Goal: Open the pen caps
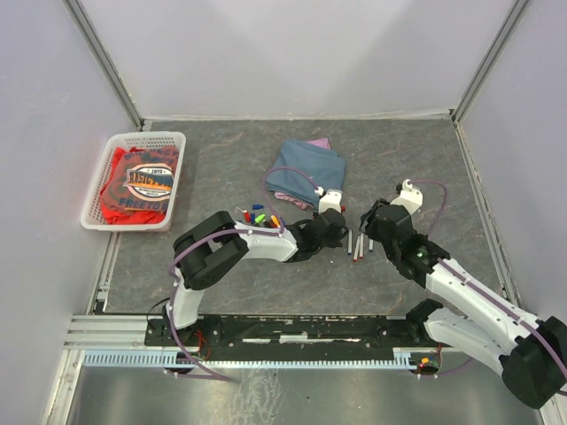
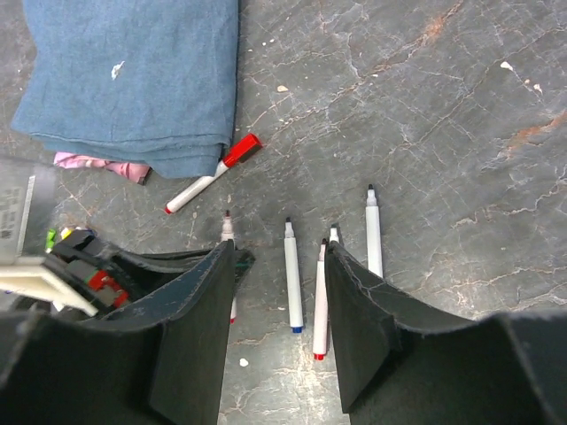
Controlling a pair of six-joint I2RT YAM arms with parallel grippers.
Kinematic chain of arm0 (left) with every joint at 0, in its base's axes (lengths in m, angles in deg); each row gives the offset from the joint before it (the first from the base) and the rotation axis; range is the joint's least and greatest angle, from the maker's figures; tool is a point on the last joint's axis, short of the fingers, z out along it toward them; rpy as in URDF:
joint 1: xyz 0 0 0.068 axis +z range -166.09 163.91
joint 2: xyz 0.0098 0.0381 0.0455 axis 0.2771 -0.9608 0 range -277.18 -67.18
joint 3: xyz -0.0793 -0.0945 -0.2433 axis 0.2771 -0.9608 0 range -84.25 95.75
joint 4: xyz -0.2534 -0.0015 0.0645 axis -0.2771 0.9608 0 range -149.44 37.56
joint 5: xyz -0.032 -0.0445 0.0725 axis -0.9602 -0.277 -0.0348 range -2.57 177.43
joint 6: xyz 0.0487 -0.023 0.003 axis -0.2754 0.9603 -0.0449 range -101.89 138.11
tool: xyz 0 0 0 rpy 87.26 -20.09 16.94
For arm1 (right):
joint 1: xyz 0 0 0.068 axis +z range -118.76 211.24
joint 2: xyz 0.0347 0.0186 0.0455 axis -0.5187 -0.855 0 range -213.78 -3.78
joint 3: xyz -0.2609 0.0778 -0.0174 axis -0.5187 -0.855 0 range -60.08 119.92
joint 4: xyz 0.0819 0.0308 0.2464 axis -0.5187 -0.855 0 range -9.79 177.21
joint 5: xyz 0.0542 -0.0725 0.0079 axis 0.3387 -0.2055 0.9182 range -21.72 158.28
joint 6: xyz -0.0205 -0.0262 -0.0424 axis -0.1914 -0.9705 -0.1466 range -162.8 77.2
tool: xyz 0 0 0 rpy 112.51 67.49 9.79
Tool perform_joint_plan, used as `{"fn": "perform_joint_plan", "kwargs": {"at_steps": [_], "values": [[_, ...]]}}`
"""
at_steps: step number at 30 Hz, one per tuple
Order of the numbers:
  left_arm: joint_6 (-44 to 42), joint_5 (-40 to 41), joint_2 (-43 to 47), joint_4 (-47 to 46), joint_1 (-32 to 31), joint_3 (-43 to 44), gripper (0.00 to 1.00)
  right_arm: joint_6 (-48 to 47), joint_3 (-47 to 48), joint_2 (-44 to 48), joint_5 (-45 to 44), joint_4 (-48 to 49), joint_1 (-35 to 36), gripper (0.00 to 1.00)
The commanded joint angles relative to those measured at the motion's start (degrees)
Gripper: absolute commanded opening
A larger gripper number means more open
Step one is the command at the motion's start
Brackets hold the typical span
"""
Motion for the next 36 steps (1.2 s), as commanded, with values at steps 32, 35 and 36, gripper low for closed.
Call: {"fn": "perform_joint_plan", "kwargs": {"at_steps": [32,35,36], "values": [[-16.88,4.6,10.32,1.16,-0.15,-0.39,0.62,0.64,5.26,-5.65,4.13,-0.22,-0.64,0.52],[-24.42,0.44,8.57,5.23,0.76,2.87,0.63,0.72,5.28,-6.26,4.16,0.25,-0.69,0.52],[-26.42,-0.15,7.96,6.31,1.03,3.69,0.63,0.68,5.33,-6.35,4.05,0.28,-0.65,0.52]]}}
